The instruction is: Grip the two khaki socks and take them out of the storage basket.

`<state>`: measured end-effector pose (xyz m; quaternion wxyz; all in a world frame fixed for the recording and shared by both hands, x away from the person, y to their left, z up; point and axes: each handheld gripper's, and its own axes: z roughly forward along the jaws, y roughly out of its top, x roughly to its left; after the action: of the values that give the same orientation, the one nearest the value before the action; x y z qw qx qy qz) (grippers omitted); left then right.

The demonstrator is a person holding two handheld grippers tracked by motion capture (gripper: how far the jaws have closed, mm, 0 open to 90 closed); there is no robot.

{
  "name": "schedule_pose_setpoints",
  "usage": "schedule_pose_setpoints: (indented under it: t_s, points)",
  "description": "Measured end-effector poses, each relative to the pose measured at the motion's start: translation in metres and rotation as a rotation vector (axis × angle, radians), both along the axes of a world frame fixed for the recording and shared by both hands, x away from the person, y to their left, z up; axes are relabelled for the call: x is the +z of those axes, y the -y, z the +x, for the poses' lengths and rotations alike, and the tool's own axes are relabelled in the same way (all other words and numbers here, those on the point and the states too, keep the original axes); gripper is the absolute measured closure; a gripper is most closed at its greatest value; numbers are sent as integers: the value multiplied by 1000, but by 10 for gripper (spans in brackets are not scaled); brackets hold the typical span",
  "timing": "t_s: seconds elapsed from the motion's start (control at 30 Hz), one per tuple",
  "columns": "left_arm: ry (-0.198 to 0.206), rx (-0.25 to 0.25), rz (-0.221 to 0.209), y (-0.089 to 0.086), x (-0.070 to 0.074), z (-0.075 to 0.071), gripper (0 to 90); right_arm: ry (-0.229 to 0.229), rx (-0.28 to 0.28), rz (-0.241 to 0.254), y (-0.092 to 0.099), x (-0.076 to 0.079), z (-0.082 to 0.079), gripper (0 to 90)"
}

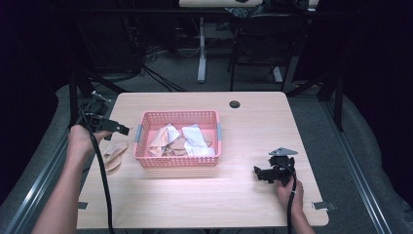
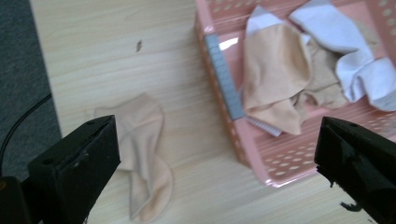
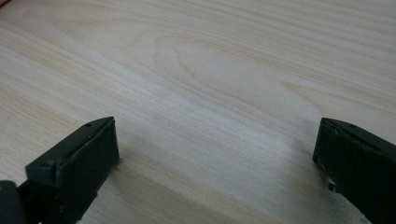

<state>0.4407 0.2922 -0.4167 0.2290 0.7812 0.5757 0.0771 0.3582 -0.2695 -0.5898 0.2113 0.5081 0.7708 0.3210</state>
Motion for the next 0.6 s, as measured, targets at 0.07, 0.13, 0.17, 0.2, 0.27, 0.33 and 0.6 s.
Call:
schedule_pose_setpoints:
  t_s: [0.07, 0.13, 0.17, 0.2, 0.27, 0.33, 0.6]
  points:
    - [1, -22, -1, 11, 1, 4, 3, 1, 1, 6, 0, 0, 0, 0]
    - [12, -43, -7, 22, 1, 8, 2, 4, -3, 6, -1, 0, 0, 0]
    - [16, -50, -19, 27, 1, 9, 2, 4, -3, 6, -1, 0, 0, 0]
    - [17, -59, -29, 32, 0, 11, 2, 3, -3, 6, -1, 0, 0, 0]
    - [11, -88, -36, 41, -2, 15, 2, 3, -3, 7, -1, 0, 0, 0]
    - [1, -103, -41, 50, -6, 19, 2, 2, -1, 9, 0, 0, 0, 0]
    - [-11, -153, -33, 76, -21, 26, 3, 3, -2, 5, 0, 0, 0, 0]
